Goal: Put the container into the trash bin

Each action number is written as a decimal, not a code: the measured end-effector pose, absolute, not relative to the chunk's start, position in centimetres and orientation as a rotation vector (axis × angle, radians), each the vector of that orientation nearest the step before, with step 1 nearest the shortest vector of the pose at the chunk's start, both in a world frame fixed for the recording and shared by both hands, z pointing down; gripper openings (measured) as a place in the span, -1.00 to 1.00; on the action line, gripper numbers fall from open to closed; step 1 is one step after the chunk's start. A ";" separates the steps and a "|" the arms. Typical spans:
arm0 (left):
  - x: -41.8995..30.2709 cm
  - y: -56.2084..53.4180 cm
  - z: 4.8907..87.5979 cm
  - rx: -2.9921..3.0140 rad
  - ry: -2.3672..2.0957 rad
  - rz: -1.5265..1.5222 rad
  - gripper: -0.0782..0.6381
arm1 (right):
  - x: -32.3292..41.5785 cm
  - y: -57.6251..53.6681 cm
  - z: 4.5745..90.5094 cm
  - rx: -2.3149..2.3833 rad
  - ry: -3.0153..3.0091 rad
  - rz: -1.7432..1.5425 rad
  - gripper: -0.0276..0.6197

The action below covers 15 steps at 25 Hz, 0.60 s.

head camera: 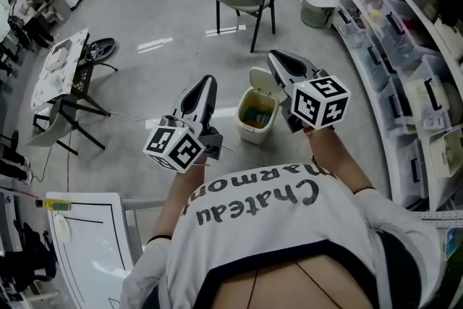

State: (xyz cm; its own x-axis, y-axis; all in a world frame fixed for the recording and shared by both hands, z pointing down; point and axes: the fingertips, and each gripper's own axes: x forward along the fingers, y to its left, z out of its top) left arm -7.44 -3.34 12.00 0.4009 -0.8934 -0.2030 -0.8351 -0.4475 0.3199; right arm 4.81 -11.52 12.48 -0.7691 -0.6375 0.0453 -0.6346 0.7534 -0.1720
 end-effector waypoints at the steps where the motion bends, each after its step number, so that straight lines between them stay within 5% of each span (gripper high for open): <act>1: -7.0 -3.5 12.1 2.479 -1.553 -0.521 -0.72 | 5.3 -11.7 12.6 -1.061 2.933 -0.280 -0.80; 15: -3.2 -3.7 13.5 2.421 -1.594 -0.521 -0.72 | 8.3 -11.8 14.8 -1.000 2.986 -0.332 -0.80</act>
State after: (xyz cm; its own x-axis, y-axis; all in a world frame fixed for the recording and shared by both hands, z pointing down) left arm -3.20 -3.67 13.51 0.3578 -0.9159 -0.1821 -0.8466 -0.4004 0.3506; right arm 8.31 -11.78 14.84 -0.8004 -0.5928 0.0893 -0.5979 0.7787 -0.1900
